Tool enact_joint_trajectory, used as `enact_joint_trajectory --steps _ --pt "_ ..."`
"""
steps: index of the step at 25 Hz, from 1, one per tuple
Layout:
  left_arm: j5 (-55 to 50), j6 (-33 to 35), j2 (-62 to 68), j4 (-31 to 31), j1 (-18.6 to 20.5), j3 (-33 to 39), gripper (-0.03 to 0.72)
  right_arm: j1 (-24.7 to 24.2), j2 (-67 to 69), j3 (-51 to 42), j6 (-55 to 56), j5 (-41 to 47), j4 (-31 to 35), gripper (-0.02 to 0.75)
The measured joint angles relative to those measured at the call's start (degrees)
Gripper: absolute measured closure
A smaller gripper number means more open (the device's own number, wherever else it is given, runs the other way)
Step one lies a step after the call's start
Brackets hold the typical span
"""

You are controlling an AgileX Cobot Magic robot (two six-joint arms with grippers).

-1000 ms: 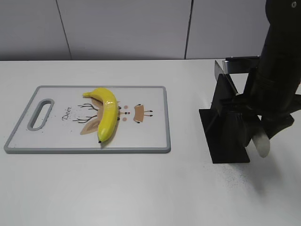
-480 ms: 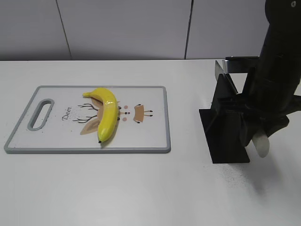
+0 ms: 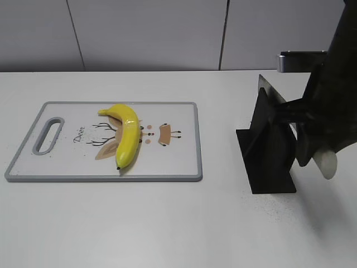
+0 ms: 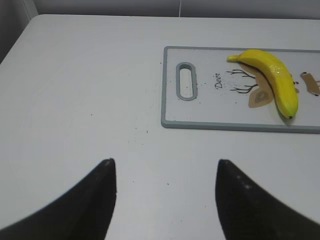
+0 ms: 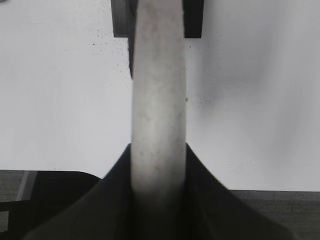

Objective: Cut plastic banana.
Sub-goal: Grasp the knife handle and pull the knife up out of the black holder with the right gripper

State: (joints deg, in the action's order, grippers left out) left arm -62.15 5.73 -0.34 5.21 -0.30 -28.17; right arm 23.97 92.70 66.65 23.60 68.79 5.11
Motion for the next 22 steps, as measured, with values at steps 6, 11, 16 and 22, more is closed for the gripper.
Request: enact_joint_trajectory --steps 6,11,16,22 --pt "0.0 0.0 0.0 0.0 0.0 0.0 0.097 0.0 -2.7 0.1 0.0 0.3 -0.8 0.577" --pt "0.0 0.0 0.0 0.0 0.0 0.0 0.097 0.0 -4.5 2.3 0.0 0.9 -1.6 0.577" --pt "0.0 0.0 0.0 0.0 0.0 0.0 0.097 0.0 -5.2 8.1 -0.6 1.1 -2.2 0.577" --pt "0.0 0.0 0.0 0.0 0.0 0.0 0.098 0.0 -5.3 13.5 -7.7 1.2 -2.2 0.577"
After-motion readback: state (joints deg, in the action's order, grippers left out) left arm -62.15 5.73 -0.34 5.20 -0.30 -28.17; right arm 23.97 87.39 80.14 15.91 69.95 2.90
